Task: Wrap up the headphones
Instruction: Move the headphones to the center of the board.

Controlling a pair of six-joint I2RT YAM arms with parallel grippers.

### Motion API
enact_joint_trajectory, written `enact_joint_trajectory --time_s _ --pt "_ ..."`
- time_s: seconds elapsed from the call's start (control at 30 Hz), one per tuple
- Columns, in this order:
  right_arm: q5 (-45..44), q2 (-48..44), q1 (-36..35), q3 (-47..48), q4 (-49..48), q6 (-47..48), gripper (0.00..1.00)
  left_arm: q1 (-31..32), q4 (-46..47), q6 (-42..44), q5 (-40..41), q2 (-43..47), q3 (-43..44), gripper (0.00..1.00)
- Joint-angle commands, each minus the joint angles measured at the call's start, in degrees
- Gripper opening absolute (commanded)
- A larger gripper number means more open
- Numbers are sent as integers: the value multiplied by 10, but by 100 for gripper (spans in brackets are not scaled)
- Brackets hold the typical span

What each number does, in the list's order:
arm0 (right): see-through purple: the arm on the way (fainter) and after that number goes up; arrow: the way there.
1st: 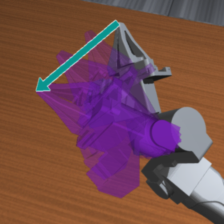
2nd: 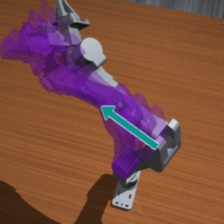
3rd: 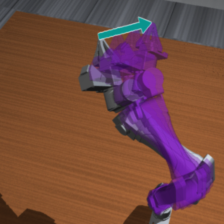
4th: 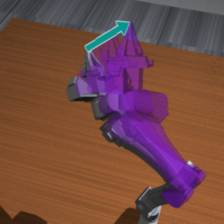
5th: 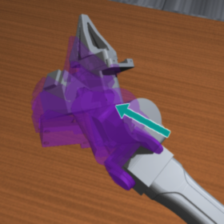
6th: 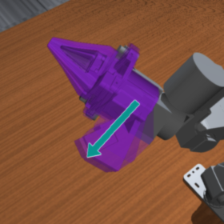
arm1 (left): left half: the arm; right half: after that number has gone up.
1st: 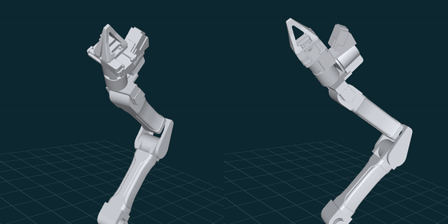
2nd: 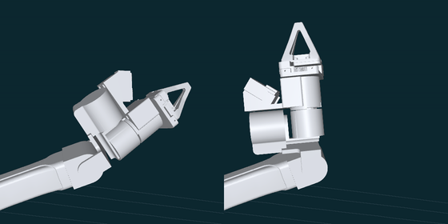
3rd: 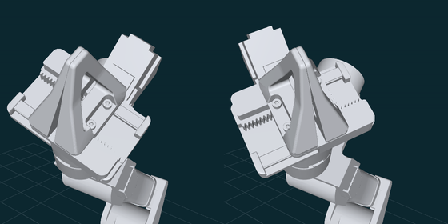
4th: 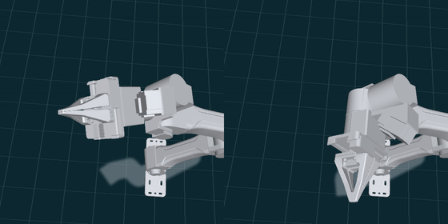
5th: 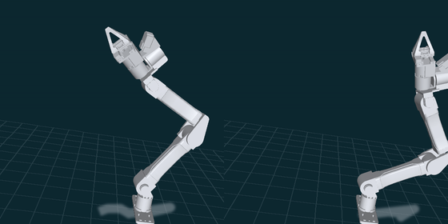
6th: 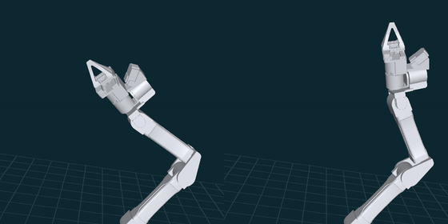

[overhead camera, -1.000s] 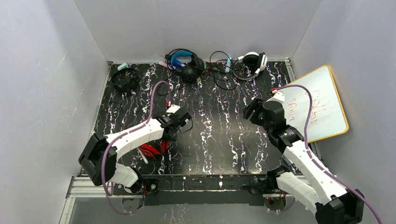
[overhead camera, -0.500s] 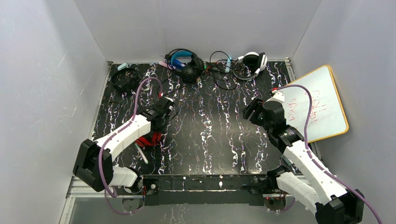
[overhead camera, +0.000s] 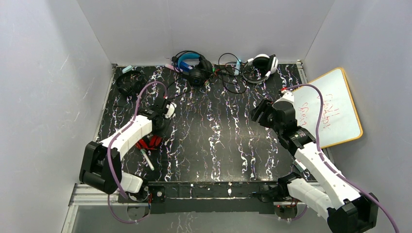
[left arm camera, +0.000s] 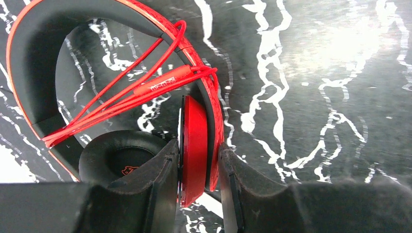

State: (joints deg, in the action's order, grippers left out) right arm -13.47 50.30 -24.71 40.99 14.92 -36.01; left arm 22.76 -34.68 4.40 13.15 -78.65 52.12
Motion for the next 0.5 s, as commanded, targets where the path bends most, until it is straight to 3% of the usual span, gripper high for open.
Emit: enact_joint_trajectory --time_s 0.0,0.2,0.27,0.3,0.37,0.47 --pt "20 13 4 38 -10 9 73 -28 -5 36 60 -4 16 19" --pt "28 22 4 58 4 20 73 -75 25 -4 133 9 -3 29" --pt "29 19 4 58 1 20 73 -85 32 -9 150 18 -2 47" --pt "30 17 4 58 2 20 73 -86 31 -10 142 21 3 87" --pt "31 16 4 57 3 18 73 -88 25 -16 110 22 18 98" --pt "31 11 4 55 4 16 72 -89 7 -38 82 30 47 98"
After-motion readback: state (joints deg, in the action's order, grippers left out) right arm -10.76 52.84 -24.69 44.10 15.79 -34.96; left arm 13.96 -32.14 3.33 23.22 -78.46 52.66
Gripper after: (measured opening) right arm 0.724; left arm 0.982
